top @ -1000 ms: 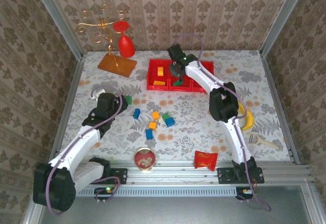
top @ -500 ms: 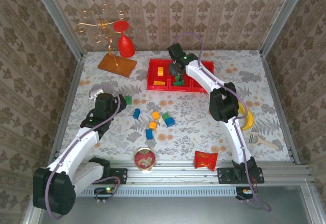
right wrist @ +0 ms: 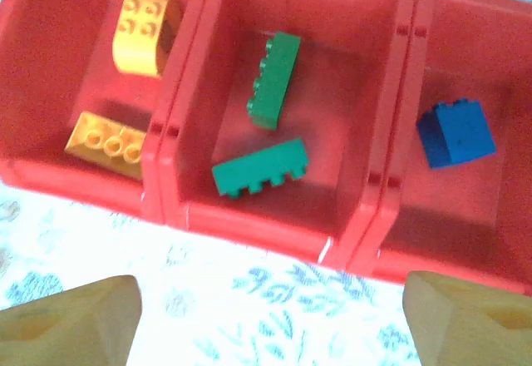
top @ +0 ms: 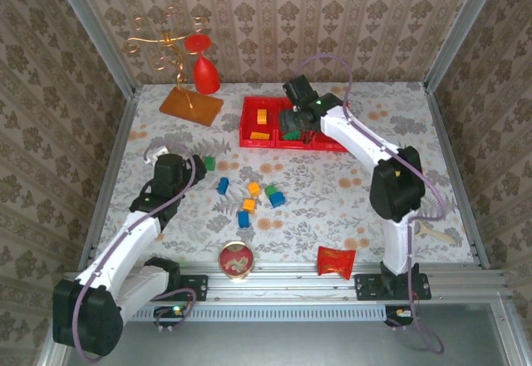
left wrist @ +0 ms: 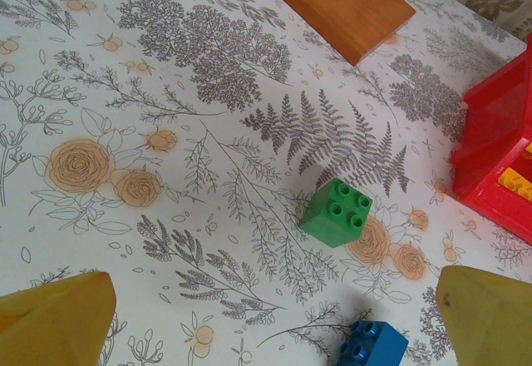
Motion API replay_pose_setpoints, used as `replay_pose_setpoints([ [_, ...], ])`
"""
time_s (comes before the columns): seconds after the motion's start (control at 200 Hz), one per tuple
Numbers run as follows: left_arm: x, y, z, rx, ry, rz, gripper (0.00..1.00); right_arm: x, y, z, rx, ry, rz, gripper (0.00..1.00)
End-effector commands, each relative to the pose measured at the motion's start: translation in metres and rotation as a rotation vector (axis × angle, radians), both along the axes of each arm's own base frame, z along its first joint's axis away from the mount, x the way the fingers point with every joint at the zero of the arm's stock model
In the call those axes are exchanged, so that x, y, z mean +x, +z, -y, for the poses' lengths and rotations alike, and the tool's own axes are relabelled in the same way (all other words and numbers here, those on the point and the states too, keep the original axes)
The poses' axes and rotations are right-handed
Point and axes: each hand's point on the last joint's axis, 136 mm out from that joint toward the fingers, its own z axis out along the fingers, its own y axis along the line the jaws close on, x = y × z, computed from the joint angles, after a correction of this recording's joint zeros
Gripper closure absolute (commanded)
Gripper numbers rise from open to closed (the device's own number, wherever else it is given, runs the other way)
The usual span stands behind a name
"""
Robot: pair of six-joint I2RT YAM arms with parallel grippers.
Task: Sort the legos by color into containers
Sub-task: Pick up the lego from the center of the table.
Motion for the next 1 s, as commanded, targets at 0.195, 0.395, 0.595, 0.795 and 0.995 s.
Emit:
replay_pose_setpoints([
  [0.195, -0.006, -0.006, 0.001, -0.011, -0.027, -0.002, 0.0, -0.08, 0.006, 0.006, 0.009, -0.008, 0.018, 0.0],
  [0.395, -0.006, -0.006, 0.001, -0.014, -0.033, -0.001, 0.0, -0.121, -0.01, 0.011, 0.014, -0.008, -0.015, 0.0],
  [0.595, -0.005, -0.006, 0.001, -0.02, -0.032, 0.004, 0.0, -0.157, -0.036, 0.0, 0.001, 0.042, -0.102, 0.0],
  [0.795, -0.002, -0.007, 0.003, -0.024, -0.036, 0.003, 0.0, -0.178, -0.059, -0.027, 0.009, 0.123, -0.162, 0.0],
  [0.995, 0.0, -0.006, 0.004, -0.026, -0.041, 0.001, 0.0, -0.183, -0.078, -0.043, -0.006, 0.168, -0.221, 0.0],
])
